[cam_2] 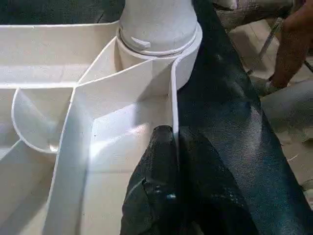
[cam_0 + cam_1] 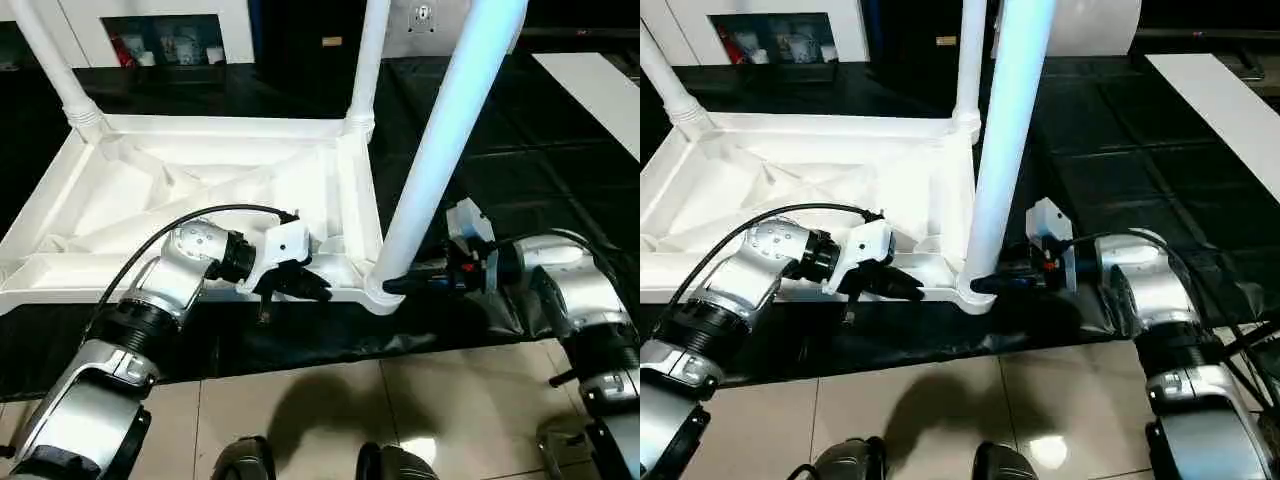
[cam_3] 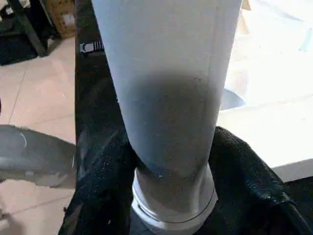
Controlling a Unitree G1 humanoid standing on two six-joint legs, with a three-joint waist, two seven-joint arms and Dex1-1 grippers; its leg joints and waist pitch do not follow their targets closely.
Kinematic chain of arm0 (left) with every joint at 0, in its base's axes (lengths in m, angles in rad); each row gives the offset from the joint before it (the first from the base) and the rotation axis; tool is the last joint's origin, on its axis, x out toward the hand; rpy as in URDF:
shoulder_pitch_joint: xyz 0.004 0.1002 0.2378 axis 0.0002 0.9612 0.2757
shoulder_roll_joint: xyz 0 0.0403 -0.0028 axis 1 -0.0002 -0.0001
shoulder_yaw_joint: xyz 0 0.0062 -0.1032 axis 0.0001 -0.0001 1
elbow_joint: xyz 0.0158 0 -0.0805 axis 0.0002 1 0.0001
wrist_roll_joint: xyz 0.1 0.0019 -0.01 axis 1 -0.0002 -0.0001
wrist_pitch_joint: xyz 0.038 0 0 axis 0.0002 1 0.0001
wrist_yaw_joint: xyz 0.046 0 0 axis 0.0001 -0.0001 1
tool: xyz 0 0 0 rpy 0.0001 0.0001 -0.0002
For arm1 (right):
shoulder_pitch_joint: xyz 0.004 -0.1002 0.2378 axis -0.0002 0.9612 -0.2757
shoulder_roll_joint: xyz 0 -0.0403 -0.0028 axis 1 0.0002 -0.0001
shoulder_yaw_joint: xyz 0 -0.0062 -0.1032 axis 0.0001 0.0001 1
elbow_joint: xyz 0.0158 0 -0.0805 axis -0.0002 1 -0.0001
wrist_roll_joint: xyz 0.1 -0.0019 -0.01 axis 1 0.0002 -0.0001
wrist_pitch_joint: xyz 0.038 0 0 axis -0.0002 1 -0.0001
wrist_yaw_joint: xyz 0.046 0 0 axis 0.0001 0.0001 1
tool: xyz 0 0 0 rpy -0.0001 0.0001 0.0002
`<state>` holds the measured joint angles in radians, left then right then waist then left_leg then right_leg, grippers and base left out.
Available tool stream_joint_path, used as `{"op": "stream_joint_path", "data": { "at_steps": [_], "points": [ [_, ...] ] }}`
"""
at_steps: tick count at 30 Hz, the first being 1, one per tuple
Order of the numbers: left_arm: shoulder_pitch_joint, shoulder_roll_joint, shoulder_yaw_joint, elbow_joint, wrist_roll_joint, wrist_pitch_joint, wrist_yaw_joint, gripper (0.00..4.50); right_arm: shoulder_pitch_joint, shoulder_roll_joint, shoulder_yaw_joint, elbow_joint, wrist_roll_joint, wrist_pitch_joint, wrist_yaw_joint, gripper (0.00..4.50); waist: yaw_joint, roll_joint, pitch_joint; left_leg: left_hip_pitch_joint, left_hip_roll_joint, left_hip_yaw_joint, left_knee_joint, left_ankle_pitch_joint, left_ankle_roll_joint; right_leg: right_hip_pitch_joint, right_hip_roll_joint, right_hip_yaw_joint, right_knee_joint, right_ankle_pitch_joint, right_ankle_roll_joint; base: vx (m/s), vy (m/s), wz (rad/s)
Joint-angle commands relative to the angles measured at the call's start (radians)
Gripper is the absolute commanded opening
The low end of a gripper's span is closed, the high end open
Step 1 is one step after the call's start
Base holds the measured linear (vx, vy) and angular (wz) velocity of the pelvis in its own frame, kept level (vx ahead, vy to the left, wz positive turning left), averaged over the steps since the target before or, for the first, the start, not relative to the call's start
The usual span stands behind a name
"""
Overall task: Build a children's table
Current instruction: Rotate leg to tighten
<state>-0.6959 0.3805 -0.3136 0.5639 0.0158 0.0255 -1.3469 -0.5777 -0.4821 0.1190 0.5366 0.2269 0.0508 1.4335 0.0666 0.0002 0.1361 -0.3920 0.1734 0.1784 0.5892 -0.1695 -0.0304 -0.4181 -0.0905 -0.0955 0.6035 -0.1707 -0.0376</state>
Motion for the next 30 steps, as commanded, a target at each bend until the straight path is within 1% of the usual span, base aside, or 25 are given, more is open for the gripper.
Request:
{"op": "stream_joint_path", "data": {
  "at_steps": [1, 2, 3, 4, 5, 6, 7, 8, 9, 10, 11, 13, 14, 15, 17, 18, 19, 20, 21, 23, 26, 27, 28, 29, 30],
  "points": [
    [-0.002, -0.021, -0.011, -0.022, -0.001, 0.012, 0.028, 0.00, 0.036, 0.029, 0.032, -0.078, 0.015, 0.062, -0.022, 1.90, -0.004, -0.010, -0.092, 0.020, 0.064, -0.014, -0.057, -0.099, 0.151, 0.065, -0.068, 0.060, -0.058, -0.123, -0.281, 0.000, 0.000, 0.00],
    [-0.004, -0.026, -0.009, -0.019, -0.002, 0.017, 0.034, 0.00, 0.046, 0.044, 0.033, -0.099, 0.010, 0.089, -0.065, 1.90, -0.003, -0.006, -0.091, 0.020, 0.065, -0.015, -0.059, -0.101, 0.147, 0.063, -0.068, 0.061, -0.058, -0.133, -0.277, 0.000, 0.000, 0.00],
    [-0.007, -0.032, -0.006, -0.016, -0.003, 0.026, 0.044, 0.00, 0.055, 0.062, 0.033, -0.119, 0.002, 0.113, -0.114, 1.89, -0.003, -0.006, -0.091, 0.021, 0.065, -0.015, -0.060, -0.111, 0.141, 0.063, -0.068, 0.060, -0.061, -0.147, -0.274, 0.000, 0.000, 0.00],
    [-0.011, -0.039, -0.002, -0.011, -0.003, 0.033, 0.056, 0.00, 0.063, 0.082, 0.034, -0.133, -0.012, 0.131, -0.168, 1.89, -0.006, -0.008, -0.086, 0.021, 0.064, -0.015, -0.063, -0.138, 0.122, 0.061, -0.069, 0.060, -0.066, -0.192, -0.263, 0.000, 0.000, 0.00],
    [-0.018, -0.048, 0.002, -0.003, -0.001, 0.040, 0.074, 0.00, 0.068, 0.109, 0.034, -0.144, -0.034, 0.152, -0.238, 1.89, -0.010, -0.005, -0.082, 0.022, 0.062, -0.017, -0.067, -0.178, 0.095, 0.060, -0.072, 0.061, -0.074, -0.261, -0.248, 0.000, 0.000, 0.00],
    [-0.030, -0.062, 0.007, 0.011, 0.005, 0.052, 0.103, 0.00, 0.073, 0.147, 0.028, -0.151, -0.050, 0.179, -0.322, 1.89, -0.015, -0.008, -0.076, 0.023, 0.058, -0.018, -0.069, -0.226, 0.065, 0.058, -0.073, 0.061, -0.086, -0.351, -0.217, 0.000, 0.000, 0.00],
    [-0.037, -0.072, 0.010, 0.021, 0.008, 0.060, 0.123, 0.00, 0.074, 0.169, 0.025, -0.156, -0.055, 0.195, -0.365, 1.89, -0.018, -0.008, -0.074, 0.022, 0.056, -0.021, -0.073, -0.241, 0.048, 0.059, -0.074, 0.060, -0.087, -0.395, -0.202, 0.000, 0.000, 0.00],
    [-0.060, -0.100, 0.021, 0.051, 0.017, 0.074, 0.182, 0.00, 0.072, 0.224, 0.014, -0.158, -0.083, 0.227, -0.484, 1.89, -0.023, -0.006, -0.072, 0.027, 0.055, -0.026, -0.074, -0.277, 0.024, 0.056, -0.077, 0.058, -0.096, -0.472, -0.174, 0.000, 0.000, 0.00],
    [-0.082, -0.127, 0.031, 0.078, 0.025, 0.089, 0.240, 0.00, 0.069, 0.270, 0.009, -0.160, -0.113, 0.254, -0.586, 1.89, -0.032, -0.005, -0.068, 0.029, 0.052, -0.026, -0.077, -0.296, 0.003, 0.048, -0.073, 0.058, -0.102, -0.512, -0.156, 0.000, 0.000, 0.00],
    [-0.087, -0.133, 0.035, 0.084, 0.024, 0.092, 0.253, 0.00, 0.067, 0.278, 0.010, -0.160, -0.121, 0.259, -0.603, 1.88, -0.036, -0.005, -0.067, 0.031, 0.052, -0.029, -0.077, -0.315, -0.007, 0.046, -0.073, 0.057, -0.105, -0.537, -0.146, 0.000, 0.000, 0.00],
    [-0.096, -0.143, 0.042, 0.093, 0.024, 0.097, 0.275, 0.00, 0.065, 0.291, 0.011, -0.159, -0.133, 0.267, -0.632, 1.88, -0.042, -0.007, -0.068, 0.026, 0.050, -0.033, -0.079, -0.330, -0.015, 0.052, -0.075, 0.054, -0.107, -0.568, -0.125, 0.000, 0.000, 0.00],
    [-0.130, -0.193, 0.074, 0.127, 0.015, 0.128, 0.368, 0.00, 0.047, 0.358, -0.005, -0.153, -0.159, 0.330, -0.782, 1.88, -0.046, -0.004, -0.069, 0.029, 0.054, -0.034, -0.082, -0.337, -0.014, 0.049, -0.076, 0.054, -0.111, -0.554, -0.121, 0.000, 0.000, 0.00],
    [-0.135, -0.201, 0.078, 0.132, 0.014, 0.132, 0.382, 0.00, 0.043, 0.372, -0.012, -0.150, -0.160, 0.343, -0.811, 1.88, -0.050, -0.001, -0.071, 0.031, 0.054, -0.034, -0.083, -0.336, -0.014, 0.045, -0.072, 0.056, -0.107, -0.512, -0.136, 0.000, 0.000, 0.00],
    [-0.153, -0.249, 0.099, 0.147, 0.008, 0.149, 0.455, 0.00, 0.014, 0.456, -0.037, -0.119, -0.172, 0.374, -0.962, 1.88, -0.053, 0.002, -0.074, 0.030, 0.055, -0.034, -0.084, -0.333, -0.020, 0.045, -0.072, 0.057, -0.102, -0.466, -0.153, 0.000, 0.000, 0.00],
    [-0.160, -0.270, 0.106, 0.153, 0.009, 0.152, 0.481, 0.00, 0.006, 0.495, -0.045, -0.111, -0.180, 0.378, -1.022, 1.88, -0.058, 0.002, -0.074, 0.029, 0.055, -0.034, -0.086, -0.336, -0.024, 0.044, -0.071, 0.058, -0.101, -0.429, -0.167, 0.000, 0.000, 0.00],
    [-0.161, -0.282, 0.106, 0.153, 0.011, 0.154, 0.491, 0.00, 0.006, 0.527, -0.054, -0.114, -0.171, 0.381, -1.054, 1.88, -0.058, 0.000, -0.076, 0.032, 0.053, -0.028, -0.083, -0.325, -0.011, 0.044, -0.072, 0.062, -0.100, -0.382, -0.177, 0.000, 0.000, 0.00],
    [-0.162, -0.286, 0.105, 0.153, 0.012, 0.154, 0.493, 0.00, 0.008, 0.540, -0.059, -0.119, -0.164, 0.383, -1.060, 1.88, -0.057, -0.001, -0.075, 0.030, 0.052, -0.026, -0.083, -0.316, -0.003, 0.045, -0.072, 0.064, -0.100, -0.365, -0.180, 0.000, 0.000, 0.00],
    [-0.163, -0.292, 0.104, 0.154, 0.016, 0.153, 0.496, 0.00, 0.012, 0.558, -0.064, -0.128, -0.155, 0.386, -1.068, 1.88, -0.056, 0.001, -0.078, 0.028, 0.052, -0.024, -0.082, -0.291, 0.011, 0.048, -0.073, 0.066, -0.096, -0.327, -0.187, 0.000, 0.000, 0.00],
    [-0.165, -0.297, 0.104, 0.161, 0.024, 0.147, 0.499, 0.00, 0.025, 0.589, -0.065, -0.152, -0.148, 0.363, -1.078, 2.23, -0.055, 0.001, -0.079, 0.024, 0.051, -0.024, -0.081, -0.264, 0.021, 0.053, -0.072, 0.065, -0.092, -0.294, -0.191, 0.000, 0.000, 0.00],
    [-0.165, -0.291, 0.104, 0.165, 0.027, 0.139, 0.497, 0.00, 0.030, 0.588, -0.061, -0.159, -0.150, 0.338, -1.074, 2.58, -0.053, 0.001, -0.078, 0.025, 0.051, -0.021, -0.081, -0.246, 0.035, 0.052, -0.073, 0.065, -0.093, -0.275, -0.195, 0.000, 0.000, 0.00],
    [-0.161, -0.275, 0.105, 0.166, 0.030, 0.133, 0.487, 0.00, 0.032, 0.563, -0.065, -0.160, -0.159, 0.321, -1.066, 2.65, -0.050, 0.001, -0.078, 0.024, 0.050, -0.019, -0.079, -0.237, 0.042, 0.055, -0.073, 0.065, -0.094, -0.284, -0.198, 0.000, 0.000, 0.00],
    [-0.160, -0.268, 0.104, 0.167, 0.033, 0.129, 0.483, 0.00, 0.033, 0.550, -0.065, -0.162, -0.169, 0.313, -1.066, 2.80, -0.049, 0.001, -0.077, 0.025, 0.051, -0.019, -0.080, -0.236, 0.042, 0.054, -0.072, 0.065, -0.095, -0.293, -0.195, 0.000, 0.000, 0.00],
    [-0.153, -0.243, 0.099, 0.170, 0.043, 0.105, 0.463, 0.00, 0.041, 0.500, -0.075, -0.171, -0.195, 0.288, -1.063, 3.02, -0.048, 0.000, -0.077, 0.025, 0.051, -0.019, -0.081, -0.234, 0.041, 0.054, -0.072, 0.065, -0.095, -0.295, -0.193, 0.000, 0.000, 0.00],
    [-0.149, -0.233, 0.096, 0.169, 0.046, 0.096, 0.453, 0.00, 0.045, 0.482, -0.082, -0.172, -0.201, 0.284, -1.064, 3.02, -0.046, -0.003, -0.078, 0.025, 0.052, -0.019, -0.081, -0.227, 0.043, 0.056, -0.070, 0.064, -0.094, -0.294, -0.188, 0.000, 0.000, 0.00],
    [-0.145, -0.223, 0.094, 0.167, 0.047, 0.092, 0.447, 0.00, 0.053, 0.457, -0.083, -0.178, -0.210, 0.271, -1.056, 3.04, -0.045, -0.001, -0.080, 0.023, 0.053, -0.020, -0.081, -0.214, 0.045, 0.057, -0.071, 0.064, -0.091, -0.273, -0.189, 0.000, 0.000, 0.00]
  ]
}}
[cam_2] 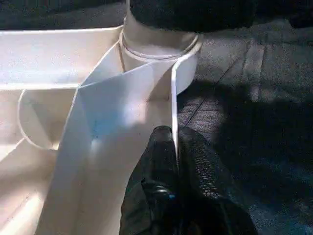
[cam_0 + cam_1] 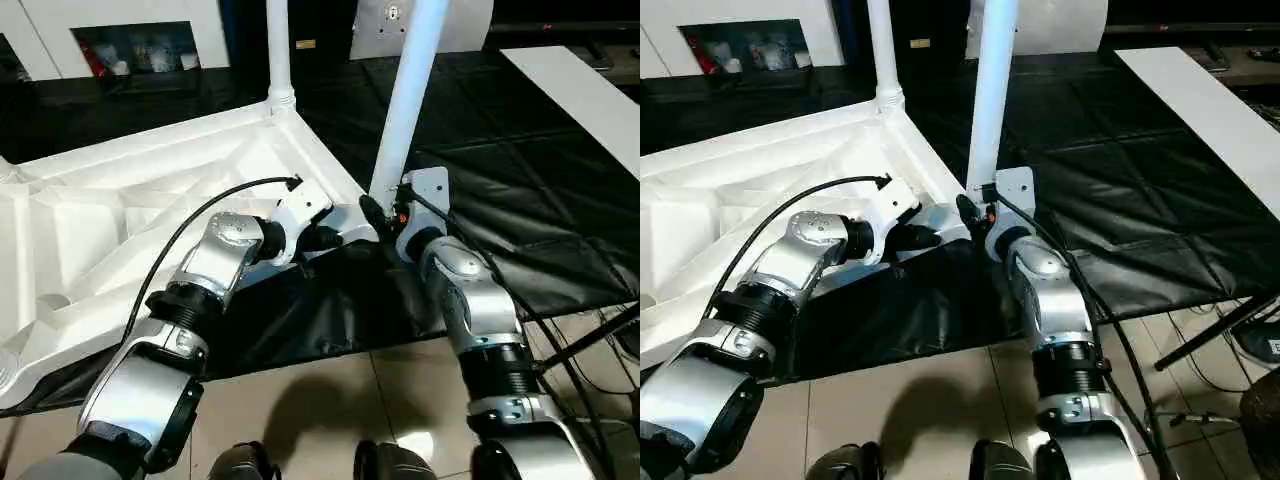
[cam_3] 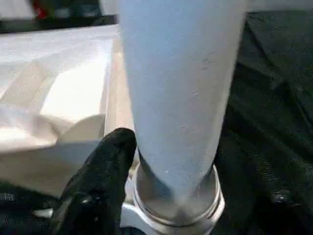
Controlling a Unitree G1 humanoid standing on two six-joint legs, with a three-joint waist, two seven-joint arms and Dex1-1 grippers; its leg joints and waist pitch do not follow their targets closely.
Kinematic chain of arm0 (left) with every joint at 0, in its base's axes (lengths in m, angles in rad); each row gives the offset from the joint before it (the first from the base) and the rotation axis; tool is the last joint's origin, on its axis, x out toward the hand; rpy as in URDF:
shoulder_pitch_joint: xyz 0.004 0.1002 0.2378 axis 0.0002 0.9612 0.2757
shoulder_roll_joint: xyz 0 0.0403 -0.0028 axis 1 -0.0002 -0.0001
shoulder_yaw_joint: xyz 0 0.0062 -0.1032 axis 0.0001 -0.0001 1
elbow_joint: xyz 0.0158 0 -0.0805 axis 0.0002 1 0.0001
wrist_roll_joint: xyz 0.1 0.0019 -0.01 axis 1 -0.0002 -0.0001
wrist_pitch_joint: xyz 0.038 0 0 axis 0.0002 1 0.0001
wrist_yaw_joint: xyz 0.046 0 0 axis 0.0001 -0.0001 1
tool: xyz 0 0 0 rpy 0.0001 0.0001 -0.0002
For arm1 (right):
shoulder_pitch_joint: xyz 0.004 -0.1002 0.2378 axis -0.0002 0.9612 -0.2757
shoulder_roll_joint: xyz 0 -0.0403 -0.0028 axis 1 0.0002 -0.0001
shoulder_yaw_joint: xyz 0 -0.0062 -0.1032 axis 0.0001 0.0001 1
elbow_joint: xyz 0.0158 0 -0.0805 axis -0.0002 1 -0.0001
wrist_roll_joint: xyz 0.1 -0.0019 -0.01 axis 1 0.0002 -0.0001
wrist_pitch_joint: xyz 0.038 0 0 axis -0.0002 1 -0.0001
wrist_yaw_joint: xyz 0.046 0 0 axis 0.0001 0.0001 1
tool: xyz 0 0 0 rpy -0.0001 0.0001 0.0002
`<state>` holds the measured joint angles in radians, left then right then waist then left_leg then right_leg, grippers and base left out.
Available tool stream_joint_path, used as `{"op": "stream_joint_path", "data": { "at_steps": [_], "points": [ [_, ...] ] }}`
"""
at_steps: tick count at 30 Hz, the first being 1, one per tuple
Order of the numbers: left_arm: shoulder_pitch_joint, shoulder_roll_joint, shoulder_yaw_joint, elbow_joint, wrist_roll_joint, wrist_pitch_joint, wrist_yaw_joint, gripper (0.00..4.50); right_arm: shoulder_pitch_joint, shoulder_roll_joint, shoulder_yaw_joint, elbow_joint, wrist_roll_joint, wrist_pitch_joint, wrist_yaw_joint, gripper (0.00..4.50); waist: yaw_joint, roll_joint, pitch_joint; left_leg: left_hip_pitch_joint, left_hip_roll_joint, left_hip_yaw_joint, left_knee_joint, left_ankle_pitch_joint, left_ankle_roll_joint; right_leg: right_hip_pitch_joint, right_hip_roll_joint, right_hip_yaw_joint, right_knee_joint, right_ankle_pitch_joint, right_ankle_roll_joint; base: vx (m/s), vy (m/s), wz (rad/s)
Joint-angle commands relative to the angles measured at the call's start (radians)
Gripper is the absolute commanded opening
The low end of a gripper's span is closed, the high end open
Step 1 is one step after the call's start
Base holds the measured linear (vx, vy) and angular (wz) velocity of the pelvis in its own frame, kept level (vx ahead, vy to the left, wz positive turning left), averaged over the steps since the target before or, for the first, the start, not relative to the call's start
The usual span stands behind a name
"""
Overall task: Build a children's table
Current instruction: Rotate leg to tighten
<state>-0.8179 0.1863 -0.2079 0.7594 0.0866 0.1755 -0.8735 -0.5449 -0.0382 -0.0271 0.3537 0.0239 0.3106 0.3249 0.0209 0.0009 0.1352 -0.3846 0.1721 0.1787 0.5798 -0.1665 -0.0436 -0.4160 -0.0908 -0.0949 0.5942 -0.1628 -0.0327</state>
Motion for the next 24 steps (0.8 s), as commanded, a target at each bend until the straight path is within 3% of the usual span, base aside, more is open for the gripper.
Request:
{"op": "stream_joint_path", "data": {
  "at_steps": [1, 4, 6, 8, 10, 12, 13, 15, 17, 19, 22, 24],
  "points": [
    [-0.020, -0.021, -0.014, -0.030, -0.023, -0.063, -0.033, 0.00, 0.028, 0.001, 0.057, -0.003, -0.006, 0.008, 0.055, 3.04, 0.000, -0.002, -0.079, 0.015, 0.054, -0.019, -0.071, -0.213, 0.061, 0.055, -0.069, 0.064, -0.080, -0.268, -0.197, 0.000, 0.000, 0.00],
    [-0.011, 0.010, -0.022, -0.028, -0.015, -0.100, -0.063, 0.00, 0.076, -0.059, 0.031, -0.056, 0.015, -0.016, 0.118, 3.46, 0.007, -0.005, -0.083, 0.015, 0.054, -0.016, -0.067, -0.176, 0.081, 0.058, -0.070, 0.065, -0.074, -0.205, -0.212, 0.000, 0.000, 0.00],
    [-0.010, 0.026, -0.026, -0.018, -0.006, -0.136, -0.072, 0.00, 0.108, -0.097, 0.018, -0.087, 0.038, -0.044, 0.182, 3.70, 0.013, -0.006, -0.091, 0.014, 0.055, -0.014, -0.061, -0.111, 0.114, 0.062, -0.069, 0.066, -0.061, -0.103, -0.236, 0.000, 0.000, 0.00],
    [-0.010, 0.038, -0.023, 0.000, 0.001, -0.184, -0.071, 0.00, 0.147, -0.160, 0.002, -0.124, 0.062, -0.077, 0.251, 3.91, 0.016, -0.009, -0.090, 0.009, 0.053, -0.014, -0.057, -0.089, 0.146, 0.066, -0.067, 0.063, -0.057, -0.047, -0.248, 0.000, 0.000, 0.00],
    [-0.011, 0.039, -0.010, 0.010, -0.011, -0.209, -0.073, 0.00, 0.173, -0.203, -0.006, -0.150, 0.080, -0.097, 0.292, 4.02, 0.017, -0.009, -0.089, 0.007, 0.052, -0.013, -0.056, -0.092, 0.162, 0.069, -0.068, 0.062, -0.058, -0.052, -0.249, 0.000, 0.000, 0.00],
    [-0.008, 0.041, 0.003, 0.010, -0.031, -0.226, -0.082, 0.00, 0.196, -0.232, -0.019, -0.188, 0.103, -0.098, 0.314, 4.27, 0.015, -0.009, -0.083, 0.008, 0.050, -0.012, -0.057, -0.134, 0.150, 0.066, -0.068, 0.060, -0.070, -0.146, -0.239, 0.000, 0.000, 0.00],
    [-0.007, 0.040, 0.010, 0.007, -0.040, -0.225, -0.084, 0.44, 0.202, -0.236, -0.023, -0.201, 0.109, -0.093, 0.318, 4.37, 0.014, -0.010, -0.083, 0.008, 0.051, -0.013, -0.058, -0.144, 0.147, 0.066, -0.068, 0.060, -0.073, -0.169, -0.234, 0.000, 0.000, 0.00],
    [0.004, 0.037, 0.032, -0.019, -0.074, -0.228, -0.104, 0.55, 0.229, -0.243, -0.036, -0.256, 0.134, -0.075, 0.334, 4.45, 0.013, -0.011, -0.082, 0.009, 0.053, -0.015, -0.060, -0.162, 0.132, 0.064, -0.068, 0.059, -0.076, -0.218, -0.220, 0.000, 0.000, 0.00],
    [0.022, 0.034, 0.049, -0.055, -0.106, -0.211, -0.118, 0.55, 0.263, -0.246, -0.032, -0.313, 0.166, -0.051, 0.363, 4.45, 0.018, -0.009, -0.084, 0.009, 0.058, -0.016, -0.061, -0.148, 0.137, 0.065, -0.071, 0.061, -0.071, -0.183, -0.239, 0.000, 0.000, 0.00],
    [0.034, 0.034, 0.054, -0.077, -0.115, -0.203, -0.117, 0.91, 0.285, -0.243, -0.022, -0.346, 0.173, -0.044, 0.368, 4.50, 0.015, -0.006, -0.085, 0.010, 0.059, -0.017, -0.060, -0.140, 0.145, 0.061, -0.067, 0.059, -0.065, -0.148, -0.255, 0.000, 0.000, 0.00],
    [0.067, 0.043, 0.069, -0.138, -0.144, -0.205, -0.117, 0.97, 0.344, -0.244, 0.015, -0.425, 0.193, -0.035, 0.374, 4.50, 0.016, -0.006, -0.081, 0.008, 0.059, -0.016, -0.063, -0.163, 0.140, 0.062, -0.068, 0.060, -0.071, -0.175, -0.243, 0.000, 0.000, 0.00],
    [0.075, 0.048, 0.082, -0.165, -0.156, -0.194, -0.111, 1.32, 0.353, -0.240, 0.027, -0.443, 0.202, -0.029, 0.380, 4.50, 0.014, 0.001, -0.080, 0.010, 0.058, -0.017, -0.065, -0.191, 0.119, 0.061, -0.068, 0.059, -0.078, -0.227, -0.229, 0.000, 0.000, 0.00]
  ]
}}
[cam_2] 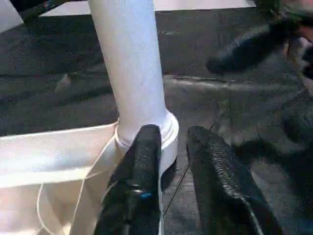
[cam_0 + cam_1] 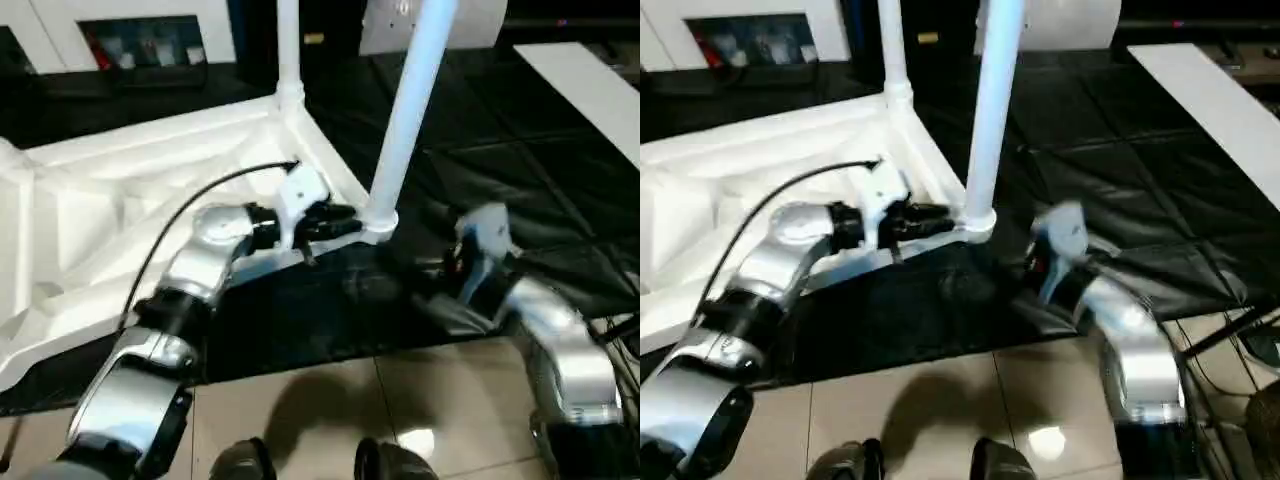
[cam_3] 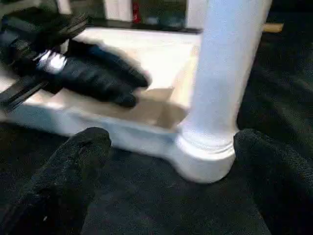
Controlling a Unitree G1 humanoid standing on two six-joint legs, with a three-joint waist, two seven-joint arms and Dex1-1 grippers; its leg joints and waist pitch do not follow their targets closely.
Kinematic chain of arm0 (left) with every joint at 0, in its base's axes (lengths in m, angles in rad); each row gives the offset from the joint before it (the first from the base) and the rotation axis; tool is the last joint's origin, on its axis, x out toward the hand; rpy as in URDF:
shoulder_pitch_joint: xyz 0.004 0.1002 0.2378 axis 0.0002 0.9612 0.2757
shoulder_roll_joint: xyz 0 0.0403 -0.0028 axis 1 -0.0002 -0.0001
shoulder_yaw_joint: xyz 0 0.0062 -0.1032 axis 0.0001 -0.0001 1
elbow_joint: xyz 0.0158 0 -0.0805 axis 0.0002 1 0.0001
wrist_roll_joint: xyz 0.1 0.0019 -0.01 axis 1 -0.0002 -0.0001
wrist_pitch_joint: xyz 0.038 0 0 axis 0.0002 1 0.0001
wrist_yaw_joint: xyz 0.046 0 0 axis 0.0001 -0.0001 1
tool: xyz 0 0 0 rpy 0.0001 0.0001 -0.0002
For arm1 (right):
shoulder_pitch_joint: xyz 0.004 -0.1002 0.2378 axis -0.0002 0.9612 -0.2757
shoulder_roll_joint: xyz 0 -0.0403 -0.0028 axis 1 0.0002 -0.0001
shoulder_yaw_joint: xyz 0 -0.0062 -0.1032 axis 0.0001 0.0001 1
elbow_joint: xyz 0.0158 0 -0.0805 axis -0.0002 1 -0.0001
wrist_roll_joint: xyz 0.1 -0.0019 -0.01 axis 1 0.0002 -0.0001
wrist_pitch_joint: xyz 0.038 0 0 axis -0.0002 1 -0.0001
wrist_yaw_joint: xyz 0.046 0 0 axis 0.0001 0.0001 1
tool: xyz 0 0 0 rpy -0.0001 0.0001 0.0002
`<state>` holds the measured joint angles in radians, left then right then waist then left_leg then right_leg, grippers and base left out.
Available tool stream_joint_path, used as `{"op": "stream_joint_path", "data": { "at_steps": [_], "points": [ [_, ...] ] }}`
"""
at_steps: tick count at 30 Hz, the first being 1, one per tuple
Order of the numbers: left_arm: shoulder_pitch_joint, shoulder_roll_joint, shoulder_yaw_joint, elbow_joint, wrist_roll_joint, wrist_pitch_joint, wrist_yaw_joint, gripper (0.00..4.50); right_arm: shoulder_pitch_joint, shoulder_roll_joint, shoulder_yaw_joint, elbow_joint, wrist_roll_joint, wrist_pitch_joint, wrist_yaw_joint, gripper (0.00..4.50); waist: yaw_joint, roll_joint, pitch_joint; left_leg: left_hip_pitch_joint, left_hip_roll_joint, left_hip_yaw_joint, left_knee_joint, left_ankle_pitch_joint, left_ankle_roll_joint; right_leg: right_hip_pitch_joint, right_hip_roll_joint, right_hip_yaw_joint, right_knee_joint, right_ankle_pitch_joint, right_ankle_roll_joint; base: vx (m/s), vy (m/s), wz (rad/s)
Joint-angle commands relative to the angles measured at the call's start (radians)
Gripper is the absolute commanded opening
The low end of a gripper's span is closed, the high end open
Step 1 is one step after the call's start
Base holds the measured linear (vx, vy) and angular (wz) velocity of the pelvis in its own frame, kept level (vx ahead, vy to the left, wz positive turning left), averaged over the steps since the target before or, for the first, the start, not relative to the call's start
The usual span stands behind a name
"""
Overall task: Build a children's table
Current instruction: Rotate leg to tighten
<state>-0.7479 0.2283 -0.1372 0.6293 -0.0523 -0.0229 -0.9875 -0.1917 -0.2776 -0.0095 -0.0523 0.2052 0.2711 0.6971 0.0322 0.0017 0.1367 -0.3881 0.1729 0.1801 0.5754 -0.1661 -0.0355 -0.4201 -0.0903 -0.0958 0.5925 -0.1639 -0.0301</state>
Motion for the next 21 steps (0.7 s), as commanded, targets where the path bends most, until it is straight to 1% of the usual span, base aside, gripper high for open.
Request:
{"op": "stream_joint_path", "data": {
  "at_steps": [1, 2, 3, 4, 5, 6, 7, 8, 9, 10, 11, 12, 13, 14, 15, 16, 17, 18, 19, 20, 21],
  "points": [
    [0.016, 0.014, 0.023, -0.065, -0.027, 0.021, -0.005, 1.40, 0.004, 0.003, 0.018, -0.048, 0.024, 0.017, 0.010, 4.50, 0.003, 0.005, -0.082, 0.014, 0.057, -0.019, -0.061, -0.198, 0.104, 0.065, -0.069, 0.060, -0.076, -0.232, -0.230, 0.000, 0.000, 0.00],
    [0.034, 0.027, 0.029, -0.102, -0.037, 0.039, -0.011, 1.40, 0.005, 0.005, 0.021, -0.057, 0.028, 0.025, 0.011, 4.50, 0.001, 0.003, -0.080, 0.012, 0.057, -0.020, -0.063, -0.212, 0.094, 0.065, -0.069, 0.060, -0.078, -0.247, -0.225, 0.000, 0.000, 0.00],
    [0.055, 0.044, 0.032, -0.141, -0.042, 0.058, -0.016, 1.47, 0.004, 0.006, 0.023, -0.064, 0.034, 0.038, 0.012, 4.50, 0.000, 0.006, -0.081, 0.013, 0.061, -0.022, -0.065, -0.216, 0.085, 0.066, -0.070, 0.061, -0.075, -0.247, -0.225, 0.000, 0.000, 0.00],
    [0.097, 0.081, 0.035, -0.209, -0.049, 0.095, -0.026, 1.47, 0.000, 0.007, 0.024, -0.078, 0.049, 0.077, 0.013, 4.50, -0.001, 0.006, -0.079, 0.013, 0.060, -0.021, -0.066, -0.221, 0.083, 0.064, -0.068, 0.062, -0.076, -0.253, -0.225, 0.000, 0.000, 0.00],
    [0.116, 0.096, 0.035, -0.237, -0.051, 0.111, -0.031, 1.77, -0.002, 0.005, 0.024, -0.084, 0.056, 0.098, 0.012, 4.50, -0.004, 0.005, -0.079, 0.013, 0.062, -0.022, -0.068, -0.220, 0.077, 0.064, -0.066, 0.062, -0.074, -0.251, -0.224, 0.000, 0.000, 0.00],
    [0.147, 0.121, 0.035, -0.280, -0.055, 0.137, -0.040, 1.84, -0.003, 0.000, 0.030, -0.095, 0.063, 0.121, 0.014, 4.50, -0.004, 0.010, -0.079, 0.018, 0.060, -0.020, -0.067, -0.217, 0.072, 0.060, -0.064, 0.063, -0.074, -0.248, -0.224, 0.000, 0.000, 0.00],
    [0.198, 0.156, 0.036, -0.346, -0.062, 0.170, -0.058, 1.85, -0.011, 0.001, 0.037, -0.109, 0.088, 0.140, 0.027, 4.50, -0.003, 0.011, -0.079, 0.019, 0.062, -0.021, -0.067, -0.217, 0.066, 0.060, -0.065, 0.063, -0.072, -0.246, -0.225, 0.000, 0.000, 0.00],
    [0.232, 0.179, 0.037, -0.388, -0.067, 0.190, -0.070, 1.95, -0.018, 0.003, 0.044, -0.120, 0.107, 0.161, 0.036, 4.50, -0.005, 0.014, -0.079, 0.015, 0.064, -0.023, -0.069, -0.204, 0.064, 0.063, -0.065, 0.065, -0.068, -0.227, -0.229, 0.000, 0.000, 0.00],
    [0.232, 0.179, 0.037, -0.388, -0.067, 0.190, -0.070, 1.95, -0.018, 0.003, 0.044, -0.120, 0.107, 0.161, 0.036, 4.50, -0.007, 0.014, -0.080, 0.017, 0.065, -0.022, -0.069, -0.207, 0.062, 0.062, -0.063, 0.065, -0.066, -0.220, -0.230, 0.000, 0.000, 0.00],
    [0.295, 0.214, 0.047, -0.466, -0.077, 0.232, -0.083, 2.12, -0.028, 0.003, 0.057, -0.132, 0.117, 0.183, 0.042, 4.50, -0.006, 0.017, -0.080, 0.024, 0.063, -0.018, -0.067, -0.211, 0.060, 0.054, -0.059, 0.066, -0.068, -0.213, -0.231, 0.000, 0.000, 0.00],
    [0.340, 0.237, 0.055, -0.525, -0.089, 0.267, -0.088, 2.25, -0.043, 0.008, 0.072, -0.125, 0.109, 0.172, 0.047, 4.50, -0.004, 0.011, -0.080, 0.021, 0.068, -0.021, -0.070, -0.204, 0.054, 0.058, -0.064, 0.066, -0.059, -0.202, -0.239, 0.000, 0.000, 0.00],
    [0.372, 0.254, 0.061, -0.567, -0.099, 0.291, -0.093, 2.30, -0.053, 0.011, 0.083, -0.119, 0.102, 0.161, 0.051, 4.50, -0.006, 0.016, -0.075, 0.023, 0.065, -0.018, -0.073, -0.221, 0.050, 0.052, -0.059, 0.066, -0.068, -0.234, -0.229, 0.000, 0.000, 0.00],
    [0.395, 0.266, 0.066, -0.598, -0.105, 0.310, -0.094, 2.34, -0.065, 0.017, 0.090, -0.110, 0.099, 0.144, 0.057, 4.50, -0.005, 0.017, -0.077, 0.027, 0.066, -0.018, -0.071, -0.228, 0.042, 0.051, -0.061, 0.067, -0.066, -0.237, -0.230, 0.000, 0.000, 0.00],
    [0.421, 0.280, 0.070, -0.636, -0.115, 0.336, -0.095, 2.34, -0.080, 0.021, 0.102, -0.099, 0.090, 0.125, 0.064, 4.50, -0.001, 0.023, -0.075, 0.030, 0.067, -0.017, -0.073, -0.251, 0.028, 0.048, -0.061, 0.068, -0.068, -0.253, -0.228, 0.000, 0.000, 0.00],
    [0.482, 0.315, 0.077, -0.727, -0.136, 0.403, -0.093, 2.34, -0.123, 0.023, 0.136, -0.067, 0.054, 0.084, 0.084, 4.50, -0.004, 0.020, -0.074, 0.025, 0.065, -0.020, -0.076, -0.262, 0.016, 0.052, -0.060, 0.067, -0.065, -0.263, -0.224, 0.000, 0.000, 0.00],
    [0.505, 0.330, 0.079, -0.765, -0.144, 0.433, -0.090, 2.34, -0.139, 0.022, 0.149, -0.057, 0.040, 0.073, 0.090, 4.50, -0.005, 0.021, -0.075, 0.026, 0.066, -0.019, -0.076, -0.270, 0.010, 0.050, -0.060, 0.067, -0.063, -0.265, -0.223, 0.000, 0.000, 0.00],
    [0.524, 0.342, 0.078, -0.793, -0.145, 0.459, -0.085, 2.34, -0.162, 0.026, 0.163, -0.034, 0.013, 0.057, 0.080, 4.50, -0.007, 0.020, -0.071, 0.026, 0.063, -0.018, -0.077, -0.275, 0.006, 0.050, -0.058, 0.068, -0.067, -0.281, -0.216, 0.000, 0.000, 0.00],
    [0.538, 0.351, 0.076, -0.815, -0.143, 0.479, -0.078, 2.34, -0.180, 0.030, 0.170, -0.015, -0.005, 0.052, 0.061, 4.50, -0.007, 0.021, -0.069, 0.029, 0.061, -0.017, -0.076, -0.285, 0.001, 0.046, -0.057, 0.070, -0.071, -0.300, -0.210, 0.000, 0.000, 0.00],
    [0.549, 0.358, 0.071, -0.828, -0.133, 0.491, -0.070, 2.34, -0.202, 0.032, 0.183, 0.011, -0.033, 0.038, 0.041, 4.50, -0.003, 0.024, -0.071, 0.035, 0.062, -0.016, -0.074, -0.290, -0.003, 0.043, -0.058, 0.071, -0.071, -0.303, -0.210, 0.000, 0.000, 0.00],
    [0.564, 0.361, 0.068, -0.845, -0.112, 0.515, -0.045, 2.34, -0.247, 0.019, 0.226, 0.071, -0.111, -0.012, 0.009, 4.50, -0.005, 0.021, -0.071, 0.030, 0.061, -0.018, -0.076, -0.283, -0.011, 0.046, -0.057, 0.070, -0.067, -0.303, -0.207, 0.000, 0.000, 0.00],
    [0.570, 0.361, 0.068, -0.851, -0.102, 0.526, -0.032, 2.34, -0.267, 0.011, 0.249, 0.100, -0.149, -0.038, -0.004, 4.50, -0.008, 0.023, -0.072, 0.030, 0.057, -0.017, -0.075, -0.275, -0.016, 0.048, -0.054, 0.070, -0.069, -0.302, -0.202, 0.000, 0.000, 0.00]
  ]
}}
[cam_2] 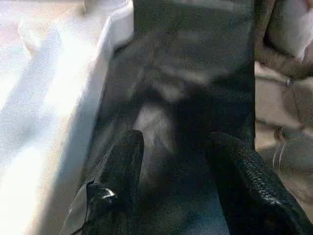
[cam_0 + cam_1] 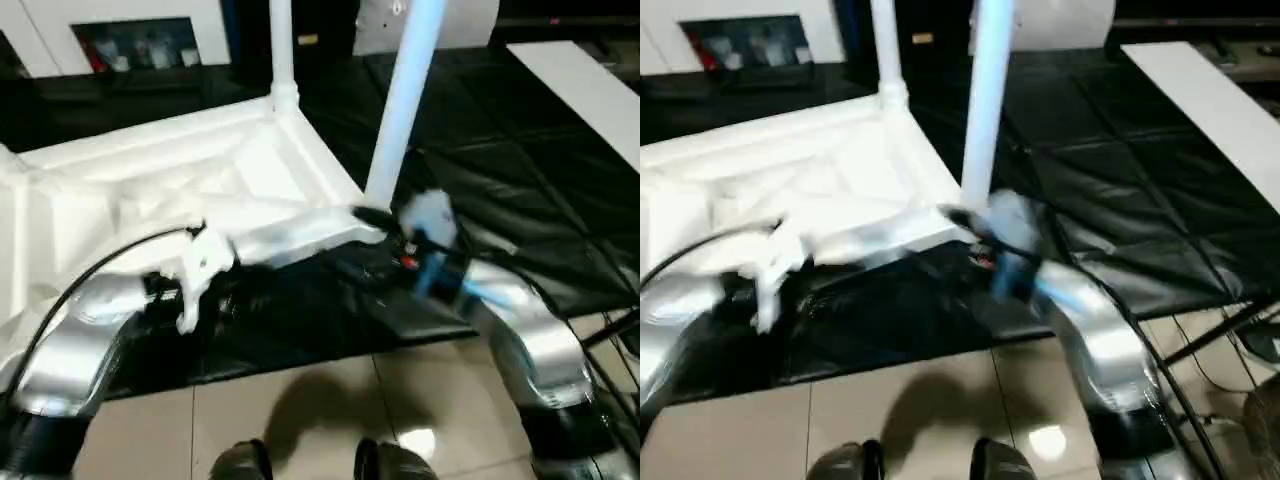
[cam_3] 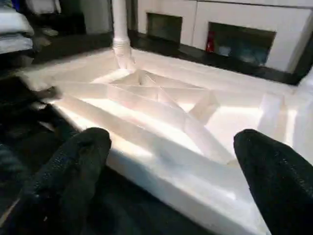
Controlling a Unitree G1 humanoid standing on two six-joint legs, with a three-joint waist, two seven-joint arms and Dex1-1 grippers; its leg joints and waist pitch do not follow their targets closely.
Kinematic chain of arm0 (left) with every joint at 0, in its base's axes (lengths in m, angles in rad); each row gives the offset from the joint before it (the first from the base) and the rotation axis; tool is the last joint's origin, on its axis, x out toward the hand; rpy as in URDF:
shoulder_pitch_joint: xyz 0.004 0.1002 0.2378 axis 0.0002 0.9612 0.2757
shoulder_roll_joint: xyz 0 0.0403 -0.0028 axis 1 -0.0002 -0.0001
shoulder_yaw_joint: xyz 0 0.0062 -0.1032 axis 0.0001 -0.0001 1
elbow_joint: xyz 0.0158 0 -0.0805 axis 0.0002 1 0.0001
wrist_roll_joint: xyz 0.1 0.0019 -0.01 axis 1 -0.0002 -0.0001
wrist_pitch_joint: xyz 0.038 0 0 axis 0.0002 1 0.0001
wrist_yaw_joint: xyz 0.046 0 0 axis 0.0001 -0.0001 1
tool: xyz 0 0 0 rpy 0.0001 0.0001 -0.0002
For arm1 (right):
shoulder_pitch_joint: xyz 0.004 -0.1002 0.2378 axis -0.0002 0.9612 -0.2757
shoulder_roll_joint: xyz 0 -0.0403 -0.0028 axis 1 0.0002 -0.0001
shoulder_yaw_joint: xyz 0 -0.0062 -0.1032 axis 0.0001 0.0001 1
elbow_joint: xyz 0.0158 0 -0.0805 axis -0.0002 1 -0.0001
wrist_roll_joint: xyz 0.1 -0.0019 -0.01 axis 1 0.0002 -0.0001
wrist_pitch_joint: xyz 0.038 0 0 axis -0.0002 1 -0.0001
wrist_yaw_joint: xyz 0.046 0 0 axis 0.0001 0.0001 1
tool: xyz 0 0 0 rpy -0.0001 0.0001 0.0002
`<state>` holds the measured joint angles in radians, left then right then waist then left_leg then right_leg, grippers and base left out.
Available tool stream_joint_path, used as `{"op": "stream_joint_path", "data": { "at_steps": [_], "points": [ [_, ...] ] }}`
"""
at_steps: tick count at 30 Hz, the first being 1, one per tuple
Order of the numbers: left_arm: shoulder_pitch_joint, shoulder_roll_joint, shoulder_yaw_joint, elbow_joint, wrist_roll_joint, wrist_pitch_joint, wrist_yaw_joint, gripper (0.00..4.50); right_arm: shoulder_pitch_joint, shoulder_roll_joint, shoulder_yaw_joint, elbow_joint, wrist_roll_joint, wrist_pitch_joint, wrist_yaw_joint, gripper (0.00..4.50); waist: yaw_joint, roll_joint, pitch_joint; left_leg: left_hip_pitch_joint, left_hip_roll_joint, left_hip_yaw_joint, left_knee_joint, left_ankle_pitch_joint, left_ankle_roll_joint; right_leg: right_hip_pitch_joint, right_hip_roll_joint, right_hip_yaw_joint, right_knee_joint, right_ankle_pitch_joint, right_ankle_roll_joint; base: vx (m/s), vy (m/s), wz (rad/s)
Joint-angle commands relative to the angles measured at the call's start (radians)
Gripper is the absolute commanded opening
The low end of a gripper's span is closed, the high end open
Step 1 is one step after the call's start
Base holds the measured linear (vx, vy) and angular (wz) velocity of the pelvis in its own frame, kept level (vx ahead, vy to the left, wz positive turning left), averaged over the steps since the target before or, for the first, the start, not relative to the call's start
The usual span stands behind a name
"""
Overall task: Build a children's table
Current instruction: Rotate leg to tighten
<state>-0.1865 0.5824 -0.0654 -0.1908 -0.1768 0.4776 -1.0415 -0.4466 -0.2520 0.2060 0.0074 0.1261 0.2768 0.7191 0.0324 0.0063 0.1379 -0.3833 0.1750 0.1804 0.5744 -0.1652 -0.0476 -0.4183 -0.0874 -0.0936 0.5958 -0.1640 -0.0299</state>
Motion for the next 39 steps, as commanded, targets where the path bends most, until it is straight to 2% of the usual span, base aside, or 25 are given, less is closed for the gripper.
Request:
{"op": "stream_joint_path", "data": {
  "at_steps": [1, 2, 3, 5, 6, 7, 9, 12, 15, 17, 22, 26, 29, 36, 39],
  "points": [
    [0.010, 0.007, -0.004, -0.032, 0.025, 0.028, 0.025, 2.34, -0.017, -0.016, 0.039, 0.047, -0.079, -0.050, -0.029, 4.50, -0.005, 0.020, -0.075, 0.030, 0.057, -0.016, -0.072, -0.280, -0.010, 0.041, -0.059, 0.068, -0.072, -0.296, -0.203, 0.000, 0.000, 0.00],
    [0.011, 0.000, -0.006, -0.032, 0.047, 0.043, 0.055, 2.34, -0.075, -0.040, 0.103, 0.125, -0.183, -0.114, -0.060, 4.50, -0.007, 0.022, -0.073, 0.026, 0.055, -0.018, -0.072, -0.284, -0.016, 0.044, -0.056, 0.067, -0.070, -0.292, -0.202, 0.000, 0.000, 0.00],
    [0.010, -0.001, -0.016, -0.044, 0.052, 0.076, 0.089, 2.34, -0.145, -0.047, 0.154, 0.218, -0.257, -0.182, -0.076, 4.50, -0.011, 0.019, -0.078, 0.023, 0.051, -0.019, -0.070, -0.272, -0.023, 0.050, -0.055, 0.065, -0.066, -0.274, -0.205, 0.000, 0.000, 0.00],
    [0.010, 0.003, -0.024, -0.051, 0.054, 0.090, 0.099, 2.34, -0.170, -0.037, 0.156, 0.249, -0.262, -0.204, -0.082, 4.50, -0.012, 0.019, -0.077, 0.021, 0.049, -0.017, -0.067, -0.265, -0.012, 0.051, -0.057, 0.067, -0.067, -0.259, -0.212, 0.000, 0.000, 0.00],
    [0.011, 0.005, -0.033, -0.055, 0.060, 0.099, 0.106, 2.34, -0.194, -0.023, 0.152, 0.280, -0.263, -0.219, -0.095, 4.50, -0.012, 0.015, -0.081, 0.023, 0.050, -0.015, -0.063, -0.256, 0.004, 0.054, -0.059, 0.070, -0.066, -0.247, -0.214, 0.000, 0.000, 0.00],
    [0.012, 0.003, -0.042, -0.058, 0.069, 0.115, 0.126, 2.34, -0.237, -0.005, 0.149, 0.336, -0.270, -0.239, -0.112, 4.50, -0.011, 0.017, -0.085, 0.021, 0.051, -0.016, -0.060, -0.227, 0.018, 0.055, -0.059, 0.070, -0.060, -0.212, -0.227, 0.000, 0.000, 0.00],
    [0.016, 0.004, -0.046, -0.057, 0.082, 0.128, 0.147, 2.34, -0.271, 0.008, 0.147, 0.397, -0.286, -0.265, -0.151, 4.50, -0.011, 0.015, -0.091, 0.019, 0.052, -0.014, -0.055, -0.168, 0.042, 0.058, -0.055, 0.069, -0.051, -0.141, -0.245, 0.000, 0.000, 0.00],
    [0.023, 0.012, -0.050, -0.058, 0.101, 0.138, 0.162, 2.34, -0.299, 0.015, 0.146, 0.462, -0.308, -0.299, -0.197, 4.50, -0.012, 0.015, -0.094, 0.017, 0.051, -0.012, -0.050, -0.127, 0.058, 0.062, -0.053, 0.067, -0.044, -0.092, -0.267, 0.000, 0.000, 0.00],
    [0.028, 0.013, -0.048, -0.064, 0.111, 0.152, 0.189, 2.34, -0.336, 0.013, 0.154, 0.563, -0.352, -0.362, -0.261, 4.50, -0.011, 0.013, -0.094, 0.018, 0.051, -0.011, -0.049, -0.144, 0.052, 0.060, -0.053, 0.066, -0.046, -0.123, -0.268, 0.000, 0.000, 0.00],
    [0.026, 0.018, -0.050, -0.060, 0.123, 0.153, 0.213, 2.34, -0.354, 0.004, 0.154, 0.618, -0.388, -0.385, -0.312, 4.50, -0.012, 0.011, -0.089, 0.021, 0.051, -0.011, -0.050, -0.196, 0.036, 0.057, -0.052, 0.066, -0.053, -0.196, -0.254, 0.000, 0.000, 0.00],
    [0.023, 0.014, -0.047, -0.052, 0.131, 0.122, 0.236, 2.34, -0.401, -0.020, 0.105, 0.738, -0.382, -0.397, -0.386, 4.50, -0.011, 0.011, -0.083, 0.027, 0.051, -0.016, -0.051, -0.311, -0.005, 0.048, -0.051, 0.067, -0.062, -0.318, -0.210, 0.000, 0.000, 0.00],
    [0.023, 0.017, -0.051, -0.052, 0.135, 0.123, 0.243, 2.34, -0.446, -0.047, 0.062, 0.833, -0.366, -0.421, -0.425, 4.50, -0.013, 0.010, -0.084, 0.026, 0.050, -0.019, -0.048, -0.349, -0.015, 0.044, -0.051, 0.066, -0.061, -0.347, -0.191, 0.000, 0.000, 0.00],
    [0.021, 0.014, -0.053, -0.043, 0.141, 0.114, 0.256, 2.34, -0.486, -0.080, 0.020, 0.916, -0.350, -0.431, -0.452, 4.50, -0.013, 0.006, -0.089, 0.024, 0.047, -0.017, -0.044, -0.337, -0.006, 0.045, -0.050, 0.067, -0.059, -0.324, -0.196, 0.000, 0.000, 0.00],
    [0.027, 0.007, -0.054, -0.029, 0.149, 0.094, 0.281, 2.34, -0.535, -0.151, -0.031, 1.047, -0.330, -0.448, -0.485, 4.50, -0.009, 0.001, -0.095, 0.015, 0.044, -0.011, -0.034, -0.245, 0.035, 0.051, -0.049, 0.067, -0.049, -0.231, -0.228, 0.000, 0.000, 0.00],
    [0.026, 0.006, -0.056, -0.025, 0.151, 0.091, 0.285, 2.34, -0.543, -0.171, -0.039, 1.075, -0.330, -0.452, -0.491, 4.50, -0.007, 0.001, -0.093, 0.015, 0.044, -0.011, -0.033, -0.242, 0.043, 0.050, -0.047, 0.066, -0.050, -0.237, -0.231, 0.000, 0.000, 0.00]
  ]
}}
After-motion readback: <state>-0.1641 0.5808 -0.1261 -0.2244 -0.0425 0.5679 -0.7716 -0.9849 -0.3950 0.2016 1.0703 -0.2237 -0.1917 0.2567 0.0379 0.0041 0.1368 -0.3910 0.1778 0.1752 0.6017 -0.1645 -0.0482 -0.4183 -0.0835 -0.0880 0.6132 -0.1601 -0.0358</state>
